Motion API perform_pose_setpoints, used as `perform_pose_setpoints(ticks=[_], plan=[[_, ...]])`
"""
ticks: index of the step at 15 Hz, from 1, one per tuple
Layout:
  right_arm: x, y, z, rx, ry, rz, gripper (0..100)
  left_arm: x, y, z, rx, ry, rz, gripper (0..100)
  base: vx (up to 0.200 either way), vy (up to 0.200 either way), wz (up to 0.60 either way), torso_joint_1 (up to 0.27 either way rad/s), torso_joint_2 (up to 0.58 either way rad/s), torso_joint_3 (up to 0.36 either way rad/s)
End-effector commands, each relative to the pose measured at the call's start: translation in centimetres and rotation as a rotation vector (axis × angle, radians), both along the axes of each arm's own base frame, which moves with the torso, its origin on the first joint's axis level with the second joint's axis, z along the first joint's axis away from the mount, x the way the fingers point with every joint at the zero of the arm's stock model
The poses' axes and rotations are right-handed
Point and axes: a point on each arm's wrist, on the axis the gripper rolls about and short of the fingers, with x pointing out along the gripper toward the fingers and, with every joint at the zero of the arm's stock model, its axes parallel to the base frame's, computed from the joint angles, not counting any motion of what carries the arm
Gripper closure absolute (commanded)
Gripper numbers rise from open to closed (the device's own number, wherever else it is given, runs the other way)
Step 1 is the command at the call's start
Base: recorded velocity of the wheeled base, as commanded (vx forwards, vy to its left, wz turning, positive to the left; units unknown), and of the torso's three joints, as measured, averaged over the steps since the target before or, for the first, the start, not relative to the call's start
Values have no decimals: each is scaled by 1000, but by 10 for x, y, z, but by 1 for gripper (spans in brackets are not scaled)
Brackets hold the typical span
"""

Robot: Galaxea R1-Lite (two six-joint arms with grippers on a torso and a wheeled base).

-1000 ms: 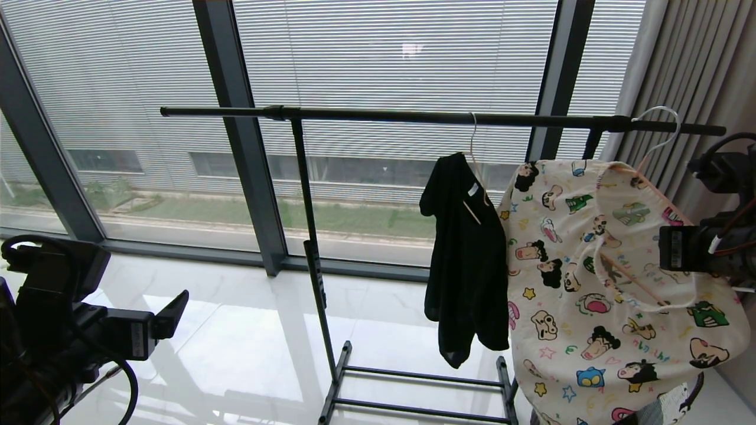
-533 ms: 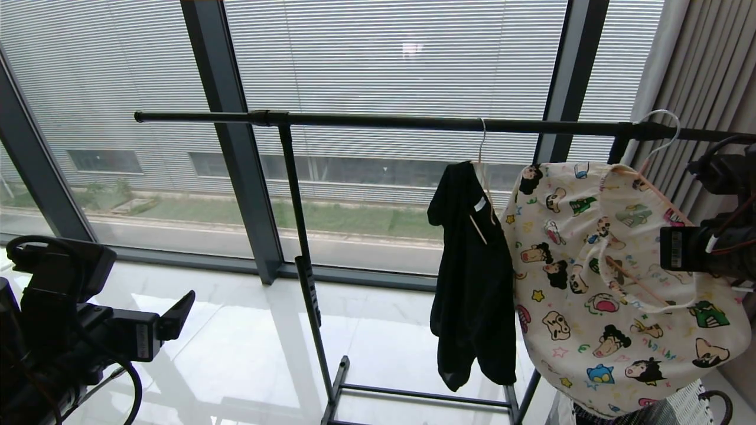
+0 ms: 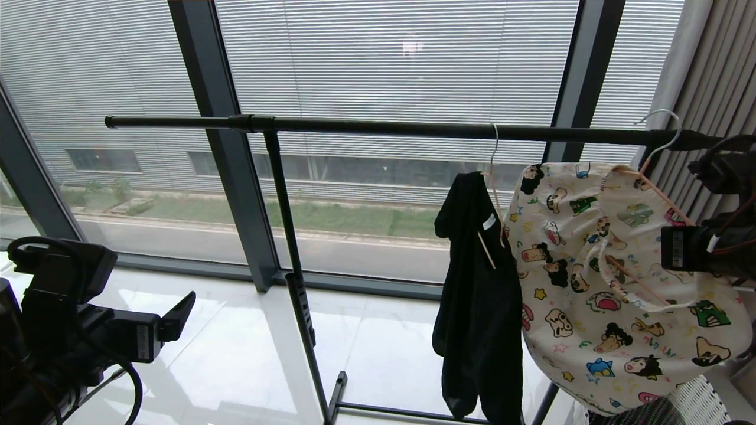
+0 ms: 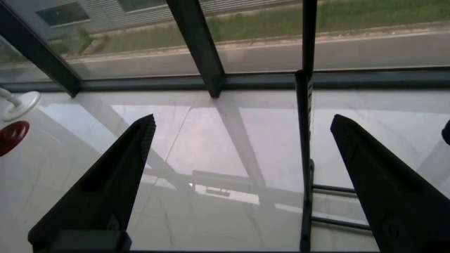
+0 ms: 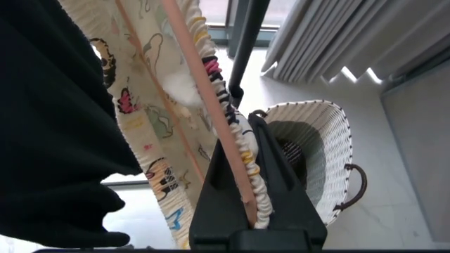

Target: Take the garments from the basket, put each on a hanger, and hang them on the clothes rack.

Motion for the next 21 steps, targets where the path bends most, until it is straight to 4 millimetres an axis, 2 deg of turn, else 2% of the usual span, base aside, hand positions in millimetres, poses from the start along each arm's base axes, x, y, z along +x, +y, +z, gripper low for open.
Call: perform_pose_setpoints(ticks=[1, 4, 11, 14, 21], plan=[[2, 0, 2, 3, -5, 3, 100, 0, 0, 0, 1, 2, 0, 0, 0, 0, 0, 0, 0, 0], [30, 7, 8, 2, -12, 7, 100, 0, -1, 0, 1, 0, -6, 0, 0, 0, 0, 0, 0, 0], [100, 11, -17, -53, 61, -11, 100, -1, -1, 0, 2, -3, -8, 0, 0, 0, 0, 0, 0, 0], [112, 11, -21, -54, 66, -20, 100, -1, -1, 0, 1, -1, -7, 0, 0, 0, 0, 0, 0, 0], [123, 12, -21, -53, 57, -20, 100, -1, -1, -1, 3, 2, -8, 0, 0, 0, 0, 0, 0, 0]])
